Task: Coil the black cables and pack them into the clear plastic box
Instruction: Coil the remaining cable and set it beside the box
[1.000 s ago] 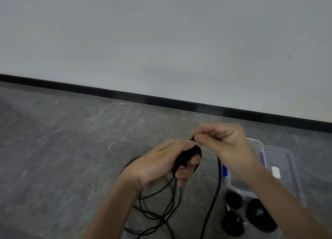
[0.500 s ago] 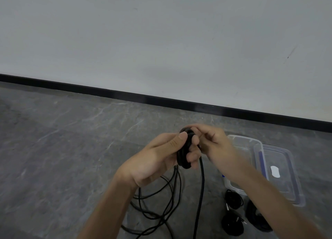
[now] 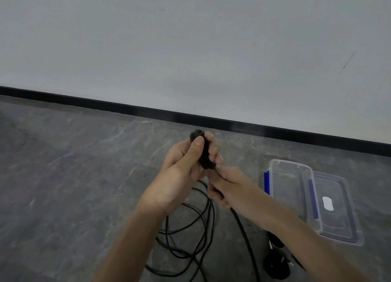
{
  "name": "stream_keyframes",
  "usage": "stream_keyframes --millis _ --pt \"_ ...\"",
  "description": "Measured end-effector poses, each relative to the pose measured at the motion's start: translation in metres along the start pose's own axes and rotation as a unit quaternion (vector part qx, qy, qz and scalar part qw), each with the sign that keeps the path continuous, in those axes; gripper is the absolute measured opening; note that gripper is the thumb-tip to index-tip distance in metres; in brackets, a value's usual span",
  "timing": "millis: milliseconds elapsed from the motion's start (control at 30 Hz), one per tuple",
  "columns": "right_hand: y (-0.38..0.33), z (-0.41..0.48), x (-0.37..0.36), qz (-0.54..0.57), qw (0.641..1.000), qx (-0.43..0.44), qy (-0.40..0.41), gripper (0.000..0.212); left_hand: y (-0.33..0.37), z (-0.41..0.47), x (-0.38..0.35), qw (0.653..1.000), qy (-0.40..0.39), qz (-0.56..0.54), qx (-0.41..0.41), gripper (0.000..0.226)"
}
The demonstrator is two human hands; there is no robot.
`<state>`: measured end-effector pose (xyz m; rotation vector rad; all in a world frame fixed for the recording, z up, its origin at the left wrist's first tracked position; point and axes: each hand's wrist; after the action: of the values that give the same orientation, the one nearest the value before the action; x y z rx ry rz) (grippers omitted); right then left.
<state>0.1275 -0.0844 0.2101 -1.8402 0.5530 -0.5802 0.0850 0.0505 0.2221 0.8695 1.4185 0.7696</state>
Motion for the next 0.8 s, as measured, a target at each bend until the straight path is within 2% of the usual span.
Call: stream_keyframes --millis 133,267,533,633,800 --pt "0.0 -0.002 -0.002 0.011 0.999 -0.024 -0.04 0.022 -0.004 0.002 -0.003 0.997 0.031 0.066 -0.022 0.019" --pt "-0.005 -0.009 0.001 0.014 0.997 -0.022 -0.07 0.024 -0.007 0.005 0.001 0.987 0.1 0.111 -0.064 0.02" --pt "-0.005 -0.013 -0.001 -0.013 0.996 -0.039 -0.084 0.026 -0.015 0.007 0.001 0.956 0.126 0.25 -0.084 0.019" --pt "-0.005 -0.013 0.003 -0.028 0.994 -0.044 -0.093 0.027 -0.018 0.007 0.001 0.936 0.131 0.314 -0.09 0.017" --pt "-0.005 -0.017 0.005 -0.033 0.992 -0.052 -0.112 0.021 -0.022 0.007 0.01 0.892 0.183 0.402 -0.097 0.017"
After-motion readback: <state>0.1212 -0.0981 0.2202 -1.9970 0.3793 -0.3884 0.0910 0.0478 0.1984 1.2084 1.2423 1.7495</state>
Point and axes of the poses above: each hand's wrist, its own z-axis towards the middle knuckle, its own x-axis out of the back of the hand, y = z × x, and after that the axes turned 3 degrees about x, right-handed
